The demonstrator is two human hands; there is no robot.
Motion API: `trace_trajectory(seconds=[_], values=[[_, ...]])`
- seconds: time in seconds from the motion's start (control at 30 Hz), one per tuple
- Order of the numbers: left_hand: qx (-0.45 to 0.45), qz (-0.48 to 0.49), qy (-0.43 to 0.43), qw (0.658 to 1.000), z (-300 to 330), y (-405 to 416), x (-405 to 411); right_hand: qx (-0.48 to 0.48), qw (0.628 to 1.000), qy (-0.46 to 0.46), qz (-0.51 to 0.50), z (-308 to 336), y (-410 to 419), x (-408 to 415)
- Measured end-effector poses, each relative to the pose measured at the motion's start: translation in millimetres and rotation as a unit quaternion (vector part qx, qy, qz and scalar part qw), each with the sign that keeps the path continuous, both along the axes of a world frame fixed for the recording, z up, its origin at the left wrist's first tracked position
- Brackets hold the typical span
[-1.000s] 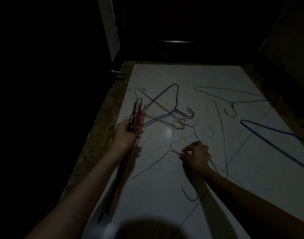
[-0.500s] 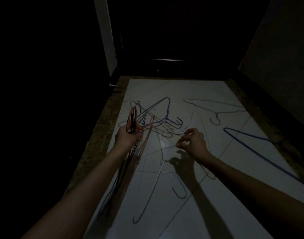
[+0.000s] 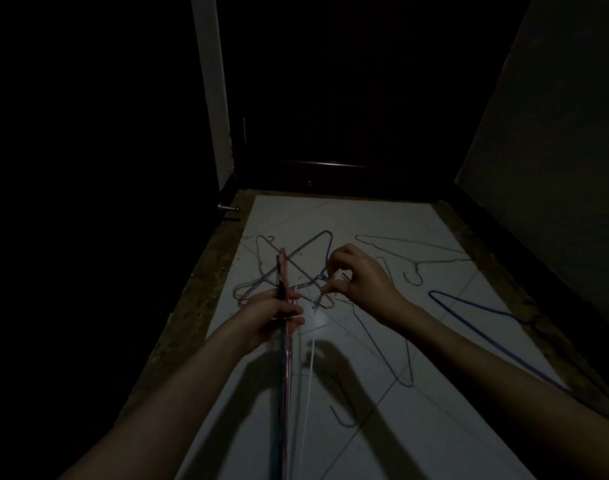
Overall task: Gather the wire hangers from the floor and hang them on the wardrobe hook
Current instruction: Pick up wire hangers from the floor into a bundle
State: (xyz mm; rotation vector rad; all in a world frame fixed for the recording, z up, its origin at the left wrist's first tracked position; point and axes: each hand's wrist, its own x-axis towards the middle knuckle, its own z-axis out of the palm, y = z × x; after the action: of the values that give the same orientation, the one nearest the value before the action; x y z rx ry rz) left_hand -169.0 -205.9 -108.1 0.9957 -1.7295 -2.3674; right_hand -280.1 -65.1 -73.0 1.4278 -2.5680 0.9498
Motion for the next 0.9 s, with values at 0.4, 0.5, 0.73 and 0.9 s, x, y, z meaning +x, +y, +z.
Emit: trace_trajectory(seconds=[0.4, 0.5, 0.73, 0.9], values=[[-0.037, -0.054, 0.026, 0.998, -16.4, 13.1, -7.3, -0.088, 0.995, -0.042, 0.013, -3.4, -3.9, 8.9], [-0.028, -0.016, 0.031, 0.999, -20.8, 11.9, -10.5, -0.110, 0.980, -0.168, -0.018, -13.9, -2.6, 8.1], [-0.003, 0.014, 0.031, 0.999, -25.7, 2.8, -4.3, 0.015, 0.955, -0.285, -0.084, -102.3, 43.4, 10.6], [-0.034, 0.016, 0.021, 0.999, -26.0, 0.2, -6.5, 0.080, 0.928, -0.348, -0.109, -164.2, 80.0, 26.7]])
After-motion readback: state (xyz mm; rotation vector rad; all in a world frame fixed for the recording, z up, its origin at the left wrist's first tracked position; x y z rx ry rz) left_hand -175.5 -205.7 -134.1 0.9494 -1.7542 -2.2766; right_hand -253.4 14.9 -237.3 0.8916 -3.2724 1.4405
